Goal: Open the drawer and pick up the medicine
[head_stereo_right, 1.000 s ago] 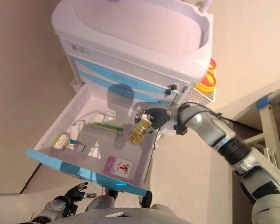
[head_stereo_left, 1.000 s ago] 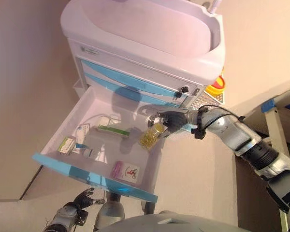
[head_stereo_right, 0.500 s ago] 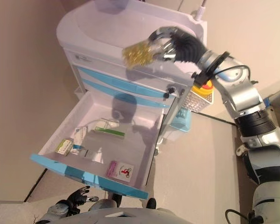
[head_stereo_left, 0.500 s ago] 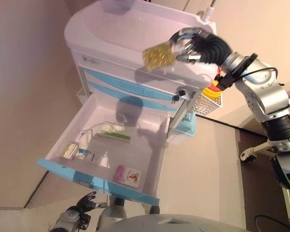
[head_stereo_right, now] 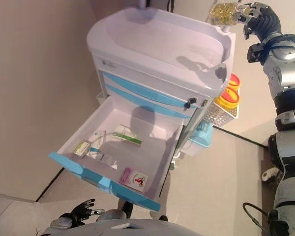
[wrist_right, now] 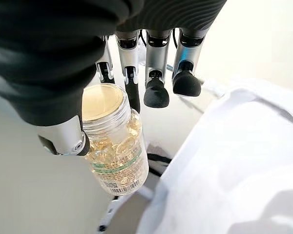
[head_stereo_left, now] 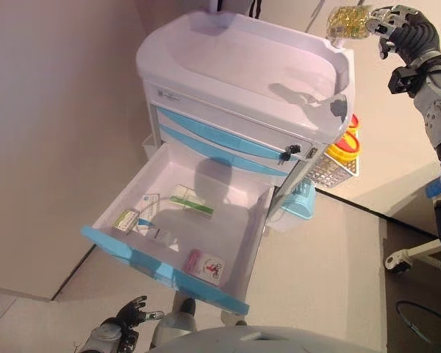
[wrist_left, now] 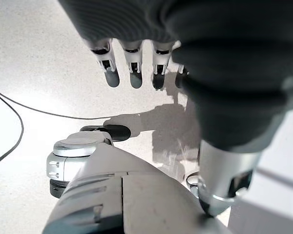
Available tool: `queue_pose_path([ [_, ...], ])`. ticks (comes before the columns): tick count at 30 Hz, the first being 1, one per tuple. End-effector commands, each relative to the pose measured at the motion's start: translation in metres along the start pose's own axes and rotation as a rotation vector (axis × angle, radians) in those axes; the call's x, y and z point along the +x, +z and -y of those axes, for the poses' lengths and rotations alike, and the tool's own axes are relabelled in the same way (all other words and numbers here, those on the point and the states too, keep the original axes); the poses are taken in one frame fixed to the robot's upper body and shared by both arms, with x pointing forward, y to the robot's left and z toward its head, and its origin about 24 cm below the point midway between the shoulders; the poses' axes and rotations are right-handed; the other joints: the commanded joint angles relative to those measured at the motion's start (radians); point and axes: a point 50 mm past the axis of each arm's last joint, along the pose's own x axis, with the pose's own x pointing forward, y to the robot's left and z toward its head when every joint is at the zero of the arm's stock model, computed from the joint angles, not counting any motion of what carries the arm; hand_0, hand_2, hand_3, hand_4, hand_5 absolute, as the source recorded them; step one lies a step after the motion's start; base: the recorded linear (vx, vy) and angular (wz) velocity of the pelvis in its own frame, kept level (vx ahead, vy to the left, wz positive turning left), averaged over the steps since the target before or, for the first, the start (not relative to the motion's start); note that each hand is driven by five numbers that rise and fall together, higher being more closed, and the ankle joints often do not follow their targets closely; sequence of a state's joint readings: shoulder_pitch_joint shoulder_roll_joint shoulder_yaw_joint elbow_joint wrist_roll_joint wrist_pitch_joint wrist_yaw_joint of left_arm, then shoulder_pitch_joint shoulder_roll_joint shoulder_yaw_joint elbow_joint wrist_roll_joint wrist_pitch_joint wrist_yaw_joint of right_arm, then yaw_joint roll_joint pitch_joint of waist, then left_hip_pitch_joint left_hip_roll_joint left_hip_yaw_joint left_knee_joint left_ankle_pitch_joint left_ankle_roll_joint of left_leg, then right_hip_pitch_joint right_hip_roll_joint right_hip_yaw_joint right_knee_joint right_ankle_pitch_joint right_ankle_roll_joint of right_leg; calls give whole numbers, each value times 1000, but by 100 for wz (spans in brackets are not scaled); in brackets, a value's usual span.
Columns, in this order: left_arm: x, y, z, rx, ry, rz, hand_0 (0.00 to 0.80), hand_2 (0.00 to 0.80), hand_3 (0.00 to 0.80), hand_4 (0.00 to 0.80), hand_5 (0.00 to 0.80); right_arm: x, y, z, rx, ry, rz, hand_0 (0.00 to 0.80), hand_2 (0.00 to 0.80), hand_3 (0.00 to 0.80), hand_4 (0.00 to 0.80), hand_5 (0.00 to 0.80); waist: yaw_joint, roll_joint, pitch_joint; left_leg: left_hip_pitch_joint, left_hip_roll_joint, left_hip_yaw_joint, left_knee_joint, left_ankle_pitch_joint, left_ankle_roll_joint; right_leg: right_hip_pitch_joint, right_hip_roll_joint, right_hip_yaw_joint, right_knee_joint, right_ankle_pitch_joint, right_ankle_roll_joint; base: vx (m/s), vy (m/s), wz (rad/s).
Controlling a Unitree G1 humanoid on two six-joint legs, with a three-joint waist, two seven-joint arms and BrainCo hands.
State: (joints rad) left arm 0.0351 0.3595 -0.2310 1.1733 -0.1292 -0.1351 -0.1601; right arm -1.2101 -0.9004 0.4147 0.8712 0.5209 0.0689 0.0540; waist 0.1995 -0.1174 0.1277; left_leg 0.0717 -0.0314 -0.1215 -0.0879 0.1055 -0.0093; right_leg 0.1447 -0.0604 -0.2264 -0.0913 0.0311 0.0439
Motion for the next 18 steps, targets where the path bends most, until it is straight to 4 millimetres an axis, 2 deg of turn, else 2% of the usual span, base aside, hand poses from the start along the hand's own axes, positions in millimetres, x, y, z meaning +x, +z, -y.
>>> queue_pose_path([
  [1,-6,-21,-3,57,-13,-74,0,0,0,0,0,3,65,30,-154,-141,159,800,800,800,800,800,60,-33,-28,-11,-20,-2,54,-159,7,-26,-50,-17,93,-59,41,57,26,26],
  [9,-9,-19,-13,66,16,-57,0,0,0,0,0,3,68,53,-485,-209,3,800,800,800,800,800,108,-57,3,-48,-24,-36,73,-153,9,-36,-53,-47,96,-54,45,49,0,22],
  [14,-10,-11,-27,61,50,-23,0,0,0,0,0,0,64,67,-622,-195,-111,800,800,800,800,800,128,-75,38,-81,-23,-48,84,-150,13,-60,-53,-60,108,-53,46,2,-26,24],
  [18,-13,-8,-36,58,78,-8,0,0,0,0,0,-2,53,72,-667,-117,-221,800,800,800,800,800,137,-87,67,-97,-21,-54,91,-150,16,-80,-51,-65,120,-51,48,-13,-44,11],
])
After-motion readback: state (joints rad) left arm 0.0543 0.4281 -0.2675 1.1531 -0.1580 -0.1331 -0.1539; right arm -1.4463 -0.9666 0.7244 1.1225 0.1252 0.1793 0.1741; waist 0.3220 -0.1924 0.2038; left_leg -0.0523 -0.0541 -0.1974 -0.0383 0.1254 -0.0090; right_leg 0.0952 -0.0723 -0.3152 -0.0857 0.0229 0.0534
